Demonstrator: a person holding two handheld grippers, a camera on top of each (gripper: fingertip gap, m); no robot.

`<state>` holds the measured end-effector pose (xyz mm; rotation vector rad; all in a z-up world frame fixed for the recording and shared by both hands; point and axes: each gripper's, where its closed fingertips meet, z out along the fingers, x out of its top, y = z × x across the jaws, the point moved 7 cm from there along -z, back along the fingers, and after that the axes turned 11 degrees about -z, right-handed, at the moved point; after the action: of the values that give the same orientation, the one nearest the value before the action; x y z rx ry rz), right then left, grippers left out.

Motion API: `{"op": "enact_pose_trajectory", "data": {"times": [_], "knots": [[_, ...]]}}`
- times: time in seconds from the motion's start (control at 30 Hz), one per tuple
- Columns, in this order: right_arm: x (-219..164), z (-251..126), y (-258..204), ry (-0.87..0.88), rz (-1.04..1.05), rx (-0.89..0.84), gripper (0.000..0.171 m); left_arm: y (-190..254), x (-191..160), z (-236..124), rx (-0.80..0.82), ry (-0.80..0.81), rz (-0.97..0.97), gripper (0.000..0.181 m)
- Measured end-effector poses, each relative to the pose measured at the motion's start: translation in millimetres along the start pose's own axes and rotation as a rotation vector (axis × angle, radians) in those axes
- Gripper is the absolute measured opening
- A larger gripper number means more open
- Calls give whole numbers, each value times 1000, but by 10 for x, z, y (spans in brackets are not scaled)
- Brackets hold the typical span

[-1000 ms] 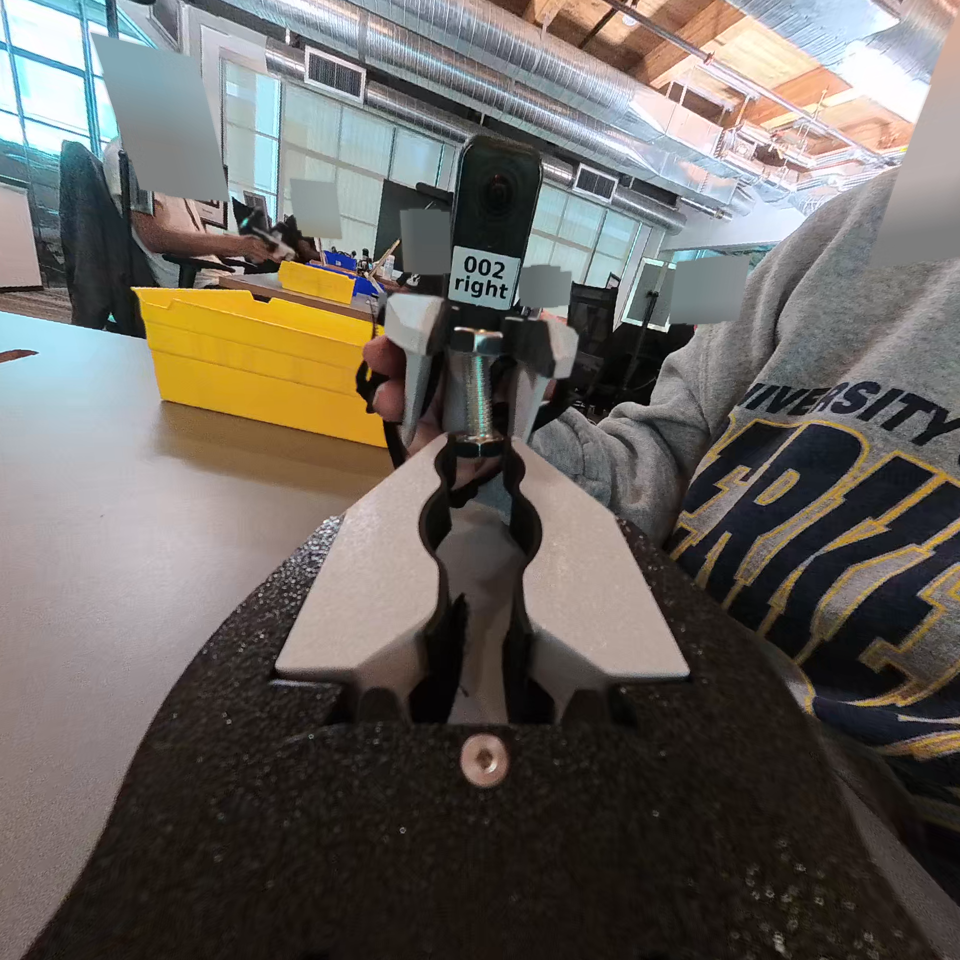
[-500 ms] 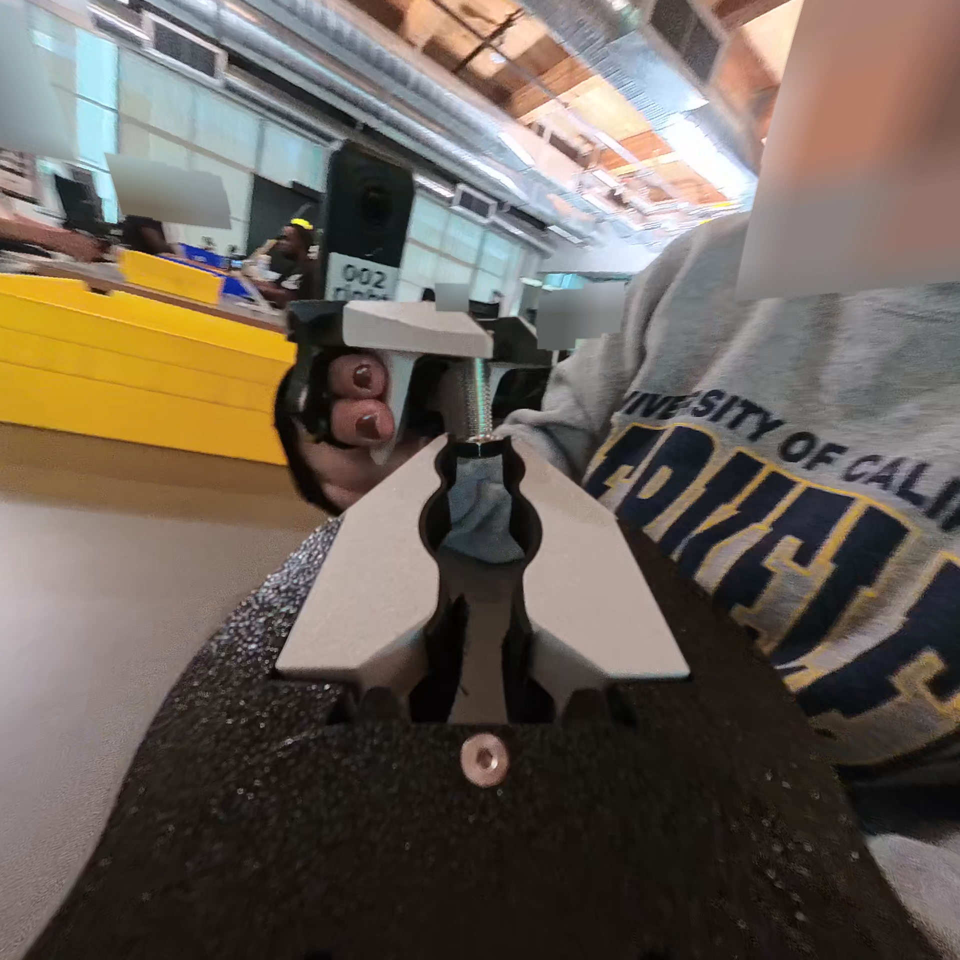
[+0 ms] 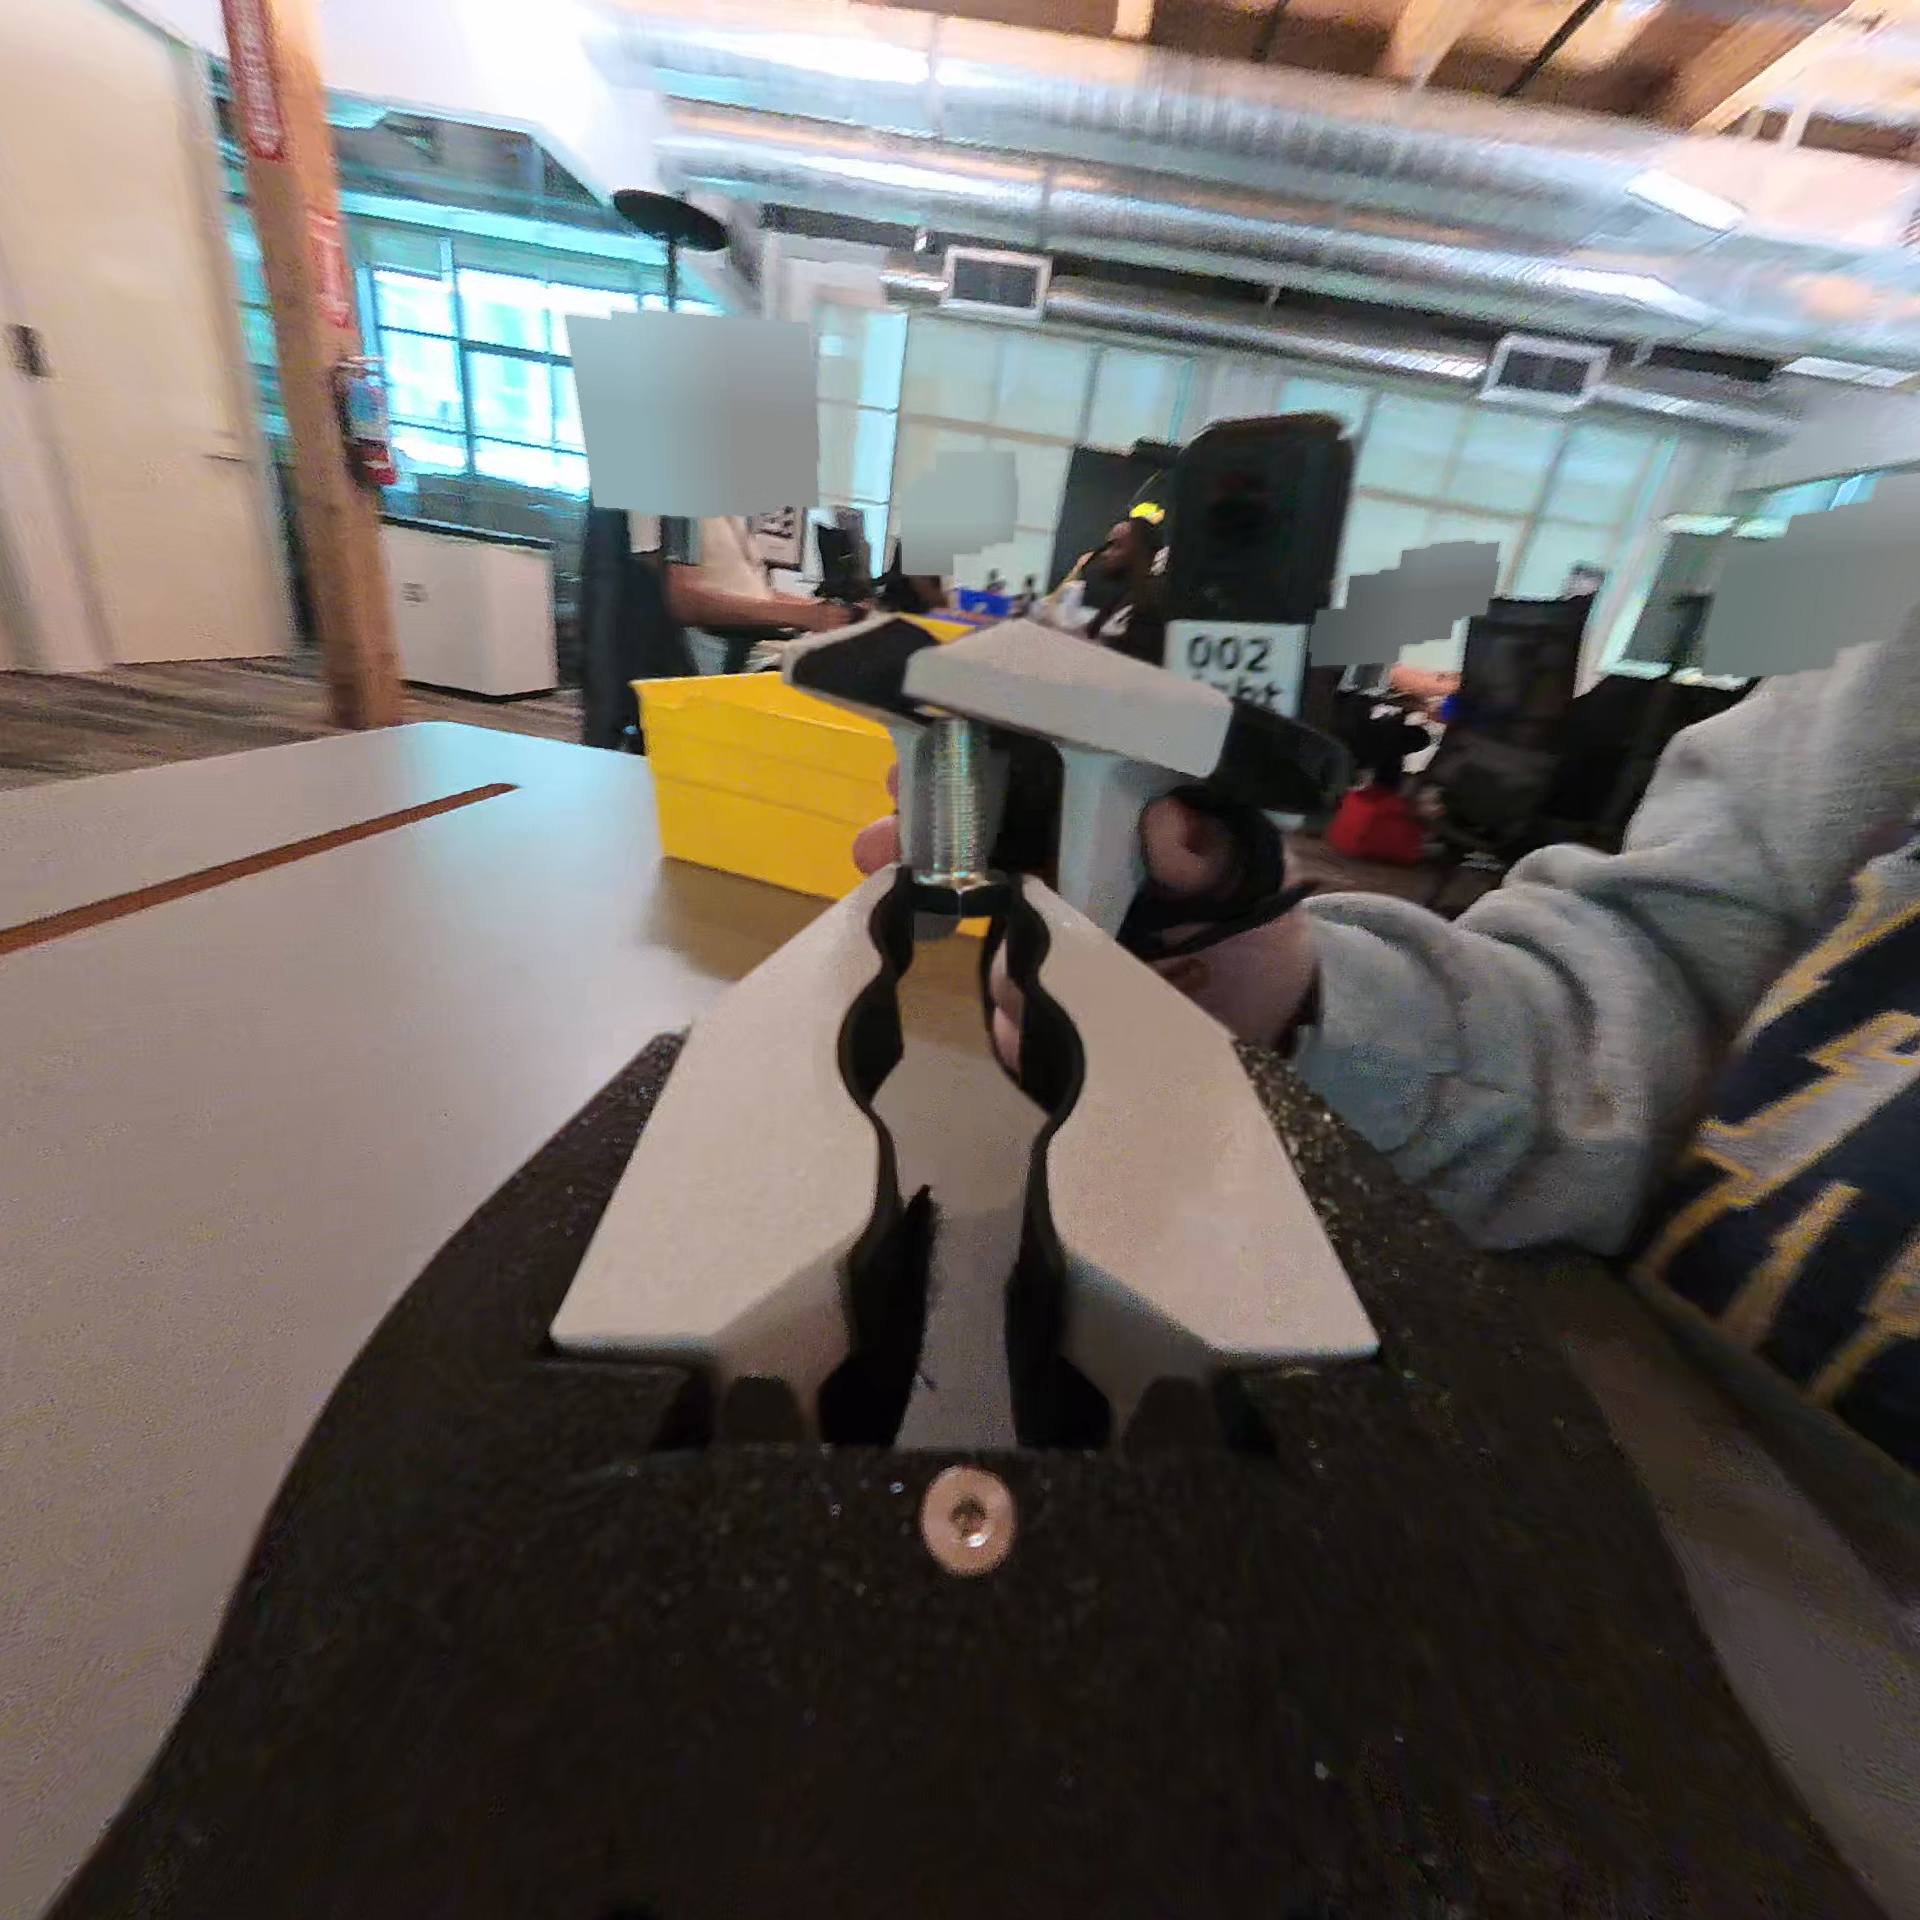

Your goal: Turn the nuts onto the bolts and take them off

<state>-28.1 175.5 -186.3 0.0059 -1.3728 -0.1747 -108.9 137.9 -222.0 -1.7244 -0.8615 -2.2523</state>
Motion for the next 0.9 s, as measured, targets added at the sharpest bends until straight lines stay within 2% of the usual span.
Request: {"op": "enact_pose_trajectory", "data": {"times": [0.13, 0.27, 0.43, 0.53, 0.73, 0.9], "knots": [[-55, 15, 38, -73, -47, -107, 16, -48, -25, 8, 109, -33, 59, 16], [-61, 6, 47, -59, -49, -116, 18, -79, -11, -12, 109, -16, 30, 16], [-30, 4, 37, -49, -73, -103, 33, -123, 7, -63, 113, -20, 18, 16], [-32, 3, 33, -49, -66, -85, 32, -127, 0, -66, 118, -40, 34, 16], [-14, -18, 50, -54, -36, -32, 17, -105, -5, -69, 63, -56, 24, 16], [-33, -4, 65, -60, -11, -76, 17, -113, -7, -56, 112, -53, 47, 16]]}}
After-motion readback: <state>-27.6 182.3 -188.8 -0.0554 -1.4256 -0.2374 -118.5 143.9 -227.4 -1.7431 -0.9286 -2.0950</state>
